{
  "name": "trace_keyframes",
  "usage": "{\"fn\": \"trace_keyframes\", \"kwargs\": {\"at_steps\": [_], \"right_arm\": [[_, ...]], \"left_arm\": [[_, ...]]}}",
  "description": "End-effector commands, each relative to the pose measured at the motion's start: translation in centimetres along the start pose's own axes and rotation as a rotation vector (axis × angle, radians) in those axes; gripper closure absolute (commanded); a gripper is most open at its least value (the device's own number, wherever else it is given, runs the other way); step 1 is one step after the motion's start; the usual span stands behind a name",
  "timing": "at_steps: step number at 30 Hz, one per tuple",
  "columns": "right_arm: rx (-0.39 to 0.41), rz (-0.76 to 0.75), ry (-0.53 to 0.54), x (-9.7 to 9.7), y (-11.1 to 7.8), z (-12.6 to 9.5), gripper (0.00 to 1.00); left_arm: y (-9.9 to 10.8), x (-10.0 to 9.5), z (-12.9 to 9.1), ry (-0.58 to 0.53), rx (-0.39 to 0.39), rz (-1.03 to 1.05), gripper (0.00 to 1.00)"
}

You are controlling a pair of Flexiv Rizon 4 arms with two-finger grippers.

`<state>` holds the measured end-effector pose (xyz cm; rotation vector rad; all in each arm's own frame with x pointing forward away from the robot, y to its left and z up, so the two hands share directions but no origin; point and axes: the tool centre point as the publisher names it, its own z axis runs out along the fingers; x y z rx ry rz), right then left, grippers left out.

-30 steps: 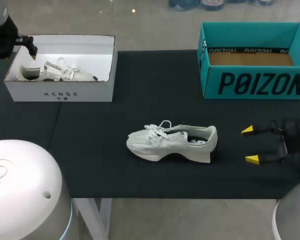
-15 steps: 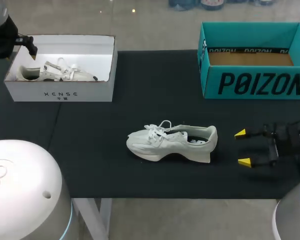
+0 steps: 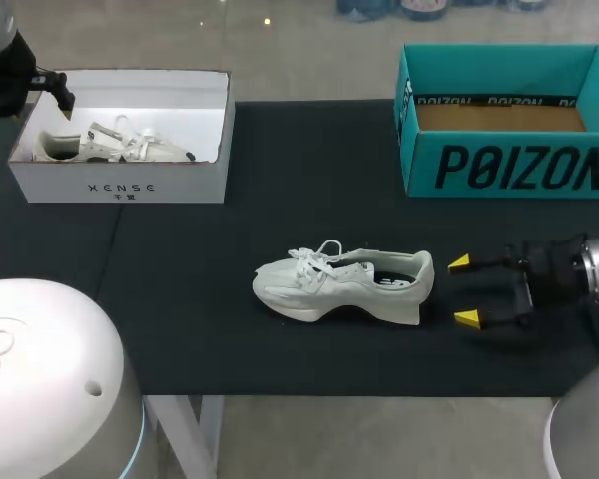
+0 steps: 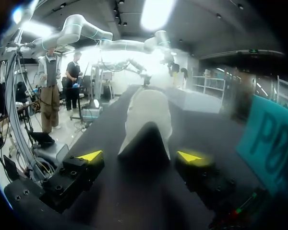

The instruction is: Take the shoe out of the shoebox, open the shoe tongue, remove and reinsert the insole, then place the shoe into the shoebox

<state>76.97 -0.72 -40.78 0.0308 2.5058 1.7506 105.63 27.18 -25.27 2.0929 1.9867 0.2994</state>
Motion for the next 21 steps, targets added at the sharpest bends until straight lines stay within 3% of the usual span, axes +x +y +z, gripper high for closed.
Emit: {"fn": "trace_keyframes", "kwargs": {"at_steps": [1,21], "right_arm": [[0.011,0.006,-0.012,0.1,0.6,0.8,0.0],[-0.001,-0.003,-0.03,-0.1,1.9,3.5,0.0]], "left_arm": [[-0.1,0.0,0.0,0.002,-0.002,0.001,0.0],[-0.1,0.0,0.0,0.002,-0.002,0.001,0.0]]}}
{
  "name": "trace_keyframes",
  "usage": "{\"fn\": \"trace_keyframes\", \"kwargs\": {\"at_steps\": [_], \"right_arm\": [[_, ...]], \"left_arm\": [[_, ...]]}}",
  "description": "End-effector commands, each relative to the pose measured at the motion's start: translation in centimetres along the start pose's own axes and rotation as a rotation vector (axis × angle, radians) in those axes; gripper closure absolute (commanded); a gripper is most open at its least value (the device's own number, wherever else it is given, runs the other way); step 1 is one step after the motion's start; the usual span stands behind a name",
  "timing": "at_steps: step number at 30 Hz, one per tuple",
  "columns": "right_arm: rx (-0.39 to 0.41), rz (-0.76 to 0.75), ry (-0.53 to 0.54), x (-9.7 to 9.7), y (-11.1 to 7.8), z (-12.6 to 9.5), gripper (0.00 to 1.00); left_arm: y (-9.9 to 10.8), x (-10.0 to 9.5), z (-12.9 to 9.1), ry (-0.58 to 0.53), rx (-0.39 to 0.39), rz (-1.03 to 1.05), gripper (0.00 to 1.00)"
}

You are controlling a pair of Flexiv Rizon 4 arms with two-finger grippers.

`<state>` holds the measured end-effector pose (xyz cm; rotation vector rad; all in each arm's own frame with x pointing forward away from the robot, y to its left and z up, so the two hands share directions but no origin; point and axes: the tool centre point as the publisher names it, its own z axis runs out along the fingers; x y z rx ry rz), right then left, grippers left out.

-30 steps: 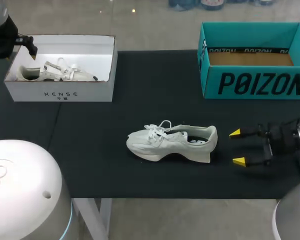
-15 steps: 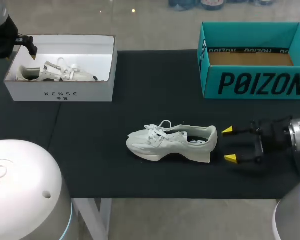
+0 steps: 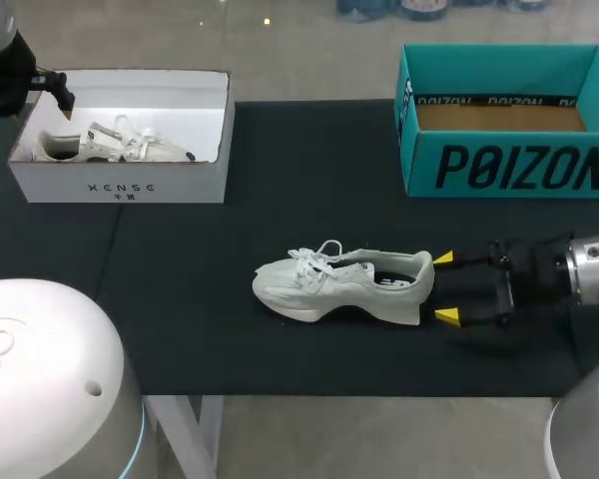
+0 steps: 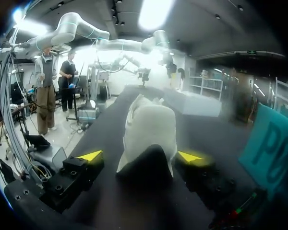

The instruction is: Take the shoe out of the shoebox, open the shoe tongue, remove and reinsert the insole, then place the shoe into the shoebox

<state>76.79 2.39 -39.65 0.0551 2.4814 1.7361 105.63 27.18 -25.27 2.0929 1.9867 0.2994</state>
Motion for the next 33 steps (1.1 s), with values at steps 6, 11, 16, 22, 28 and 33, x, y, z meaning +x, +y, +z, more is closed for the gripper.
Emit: {"fn": "trace_keyframes", "kwargs": {"at_steps": [6,11,16,22,28,33], "right_arm": [[-0.007,0.001,0.003,-0.9,-0.6,1.9,0.0],[-0.006,0.002,-0.001,-1.3,-1.1,2.3,0.0],[-0.014,0.014,-0.014,-1.3,-1.7,2.6,0.0],[-0.018,0.026,-0.011,-1.0,-2.0,3.2,0.0],[-0.013,0.035,0.0,-0.8,-2.2,3.8,0.0],[-0.009,0.034,0.006,-0.9,-2.0,4.1,0.0]], "left_arm": [[-0.1,0.0,0.0,0.002,-0.002,0.001,0.0],[-0.1,0.0,0.0,0.002,-0.002,0.001,0.0],[-0.1,0.0,0.0,0.002,-0.002,0.001,0.0],[-0.1,0.0,0.0,0.002,-0.002,0.001,0.0],[-0.1,0.0,0.0,0.002,-0.002,0.001,0.0],[-0.1,0.0,0.0,0.002,-0.002,0.001,0.0]]}}
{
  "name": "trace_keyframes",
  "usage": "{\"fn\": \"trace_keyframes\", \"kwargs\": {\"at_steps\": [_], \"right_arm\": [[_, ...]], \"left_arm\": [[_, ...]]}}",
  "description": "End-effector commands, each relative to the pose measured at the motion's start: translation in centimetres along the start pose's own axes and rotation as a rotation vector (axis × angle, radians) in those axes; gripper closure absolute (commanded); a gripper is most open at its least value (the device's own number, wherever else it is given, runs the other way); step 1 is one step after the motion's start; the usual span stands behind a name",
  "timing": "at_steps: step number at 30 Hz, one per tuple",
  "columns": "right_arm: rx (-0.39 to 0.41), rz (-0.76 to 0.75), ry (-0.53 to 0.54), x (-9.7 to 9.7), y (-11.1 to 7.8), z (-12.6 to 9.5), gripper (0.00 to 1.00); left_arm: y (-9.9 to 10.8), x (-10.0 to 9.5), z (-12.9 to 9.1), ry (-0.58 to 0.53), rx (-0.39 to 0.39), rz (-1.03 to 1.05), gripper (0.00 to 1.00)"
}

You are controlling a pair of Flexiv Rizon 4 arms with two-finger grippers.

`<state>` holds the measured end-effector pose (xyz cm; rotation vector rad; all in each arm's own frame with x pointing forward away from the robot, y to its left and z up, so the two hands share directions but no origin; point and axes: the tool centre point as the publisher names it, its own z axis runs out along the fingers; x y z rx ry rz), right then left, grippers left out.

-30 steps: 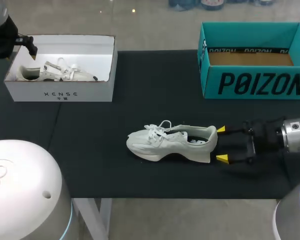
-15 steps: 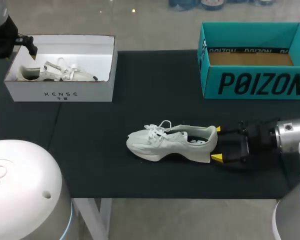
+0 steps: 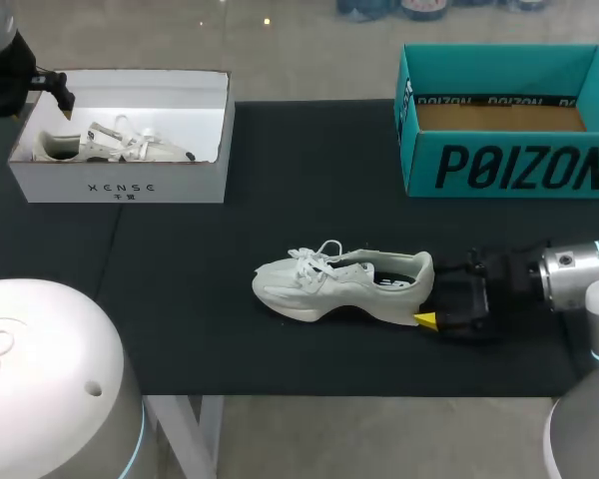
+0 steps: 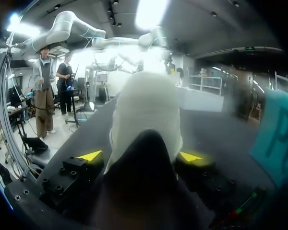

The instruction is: Take the shoe out of the shoebox, open the shoe tongue, remove and reinsert the insole, then place the shoe into the shoebox

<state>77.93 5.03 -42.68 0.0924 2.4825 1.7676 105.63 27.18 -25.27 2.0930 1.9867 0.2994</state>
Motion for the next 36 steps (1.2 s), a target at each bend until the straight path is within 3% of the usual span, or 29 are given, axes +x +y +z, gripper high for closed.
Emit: {"fn": "trace_keyframes", "kwargs": {"at_steps": [1,36], "right_arm": [[0.009,0.001,0.004,-0.2,0.0,0.51,0.0],[0.004,0.017,-0.012,-0.67,-0.38,1.05,0.0]], "left_arm": [[-0.09,-0.02,-0.03,0.002,-0.002,0.001,0.0],[-0.09,-0.02,-0.03,0.002,-0.002,0.001,0.0]]}}
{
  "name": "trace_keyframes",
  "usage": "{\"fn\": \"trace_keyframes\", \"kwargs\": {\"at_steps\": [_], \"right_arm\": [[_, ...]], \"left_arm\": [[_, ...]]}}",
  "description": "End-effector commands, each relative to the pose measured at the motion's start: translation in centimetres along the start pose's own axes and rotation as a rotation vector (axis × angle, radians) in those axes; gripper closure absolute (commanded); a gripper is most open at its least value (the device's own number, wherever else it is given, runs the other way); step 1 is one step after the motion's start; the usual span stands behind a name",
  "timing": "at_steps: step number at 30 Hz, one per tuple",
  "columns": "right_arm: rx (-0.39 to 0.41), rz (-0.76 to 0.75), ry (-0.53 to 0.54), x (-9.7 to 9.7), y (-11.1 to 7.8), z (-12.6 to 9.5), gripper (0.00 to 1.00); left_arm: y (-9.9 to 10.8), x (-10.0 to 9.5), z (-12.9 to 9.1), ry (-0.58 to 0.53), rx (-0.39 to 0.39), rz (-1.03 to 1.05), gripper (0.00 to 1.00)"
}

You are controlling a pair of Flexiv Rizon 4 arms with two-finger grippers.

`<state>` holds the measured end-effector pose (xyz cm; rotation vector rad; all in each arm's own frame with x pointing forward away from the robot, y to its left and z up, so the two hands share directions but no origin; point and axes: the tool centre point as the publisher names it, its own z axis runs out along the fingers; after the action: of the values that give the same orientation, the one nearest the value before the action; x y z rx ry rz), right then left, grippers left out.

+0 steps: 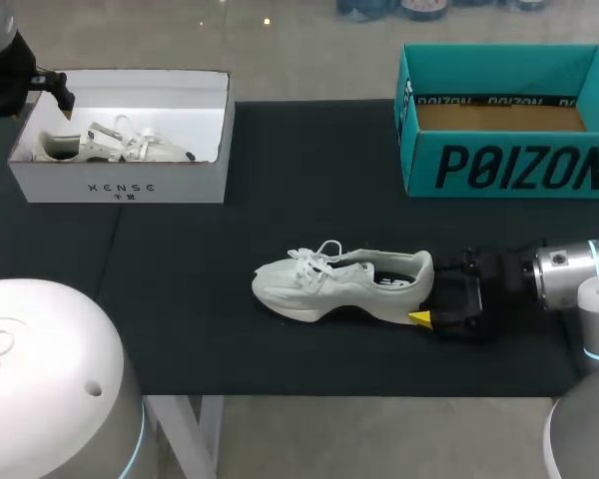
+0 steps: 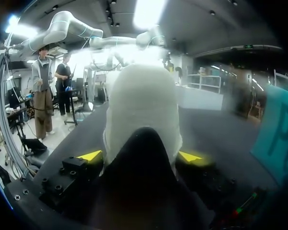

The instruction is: Take the shoe out of the shoebox, open the shoe tongue, remove and reinsert the insole, then place the shoe into the shoebox

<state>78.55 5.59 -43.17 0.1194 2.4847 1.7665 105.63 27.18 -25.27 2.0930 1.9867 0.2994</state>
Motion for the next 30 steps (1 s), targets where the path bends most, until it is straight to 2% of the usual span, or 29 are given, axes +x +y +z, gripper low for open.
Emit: {"fn": "trace_keyframes", "kwargs": {"at_steps": [1,2,3,4,6,7,10,11,30], "right_arm": [[0.002,0.001,-0.003,-0.16,-0.11,0.3,0.0],[0.002,0.002,-0.005,-0.18,-0.14,0.3,0.0],[0.002,0.003,-0.006,-0.21,-0.18,0.32,0.07],[0.003,0.004,-0.006,-0.22,-0.22,0.34,0.19],[0.006,0.005,-0.006,-0.21,-0.26,0.44,0.51],[0.007,0.005,-0.006,-0.2,-0.28,0.51,0.56],[0.009,0.008,-0.007,-0.22,-0.31,0.65,0.94],[0.01,0.009,-0.007,-0.23,-0.3,0.7,1.0],[0.011,0.009,-0.006,-0.39,-0.05,0.98,1.0]], "left_arm": [[-0.09,-0.02,-0.03,0.002,-0.002,0.001,0.0],[-0.09,-0.02,-0.03,0.002,-0.002,0.001,0.0],[-0.09,-0.02,-0.03,0.002,-0.002,0.001,0.0],[-0.09,-0.02,-0.03,0.002,-0.002,0.001,0.0],[-0.09,-0.02,-0.03,0.002,-0.002,0.001,0.0],[-0.09,-0.02,-0.03,0.002,-0.002,0.001,0.0],[-0.09,-0.02,-0.03,0.002,-0.002,0.001,0.0],[-0.09,-0.02,-0.03,0.002,-0.002,0.001,0.0],[-0.09,-0.02,-0.03,0.002,-0.002,0.001,0.0]]}}
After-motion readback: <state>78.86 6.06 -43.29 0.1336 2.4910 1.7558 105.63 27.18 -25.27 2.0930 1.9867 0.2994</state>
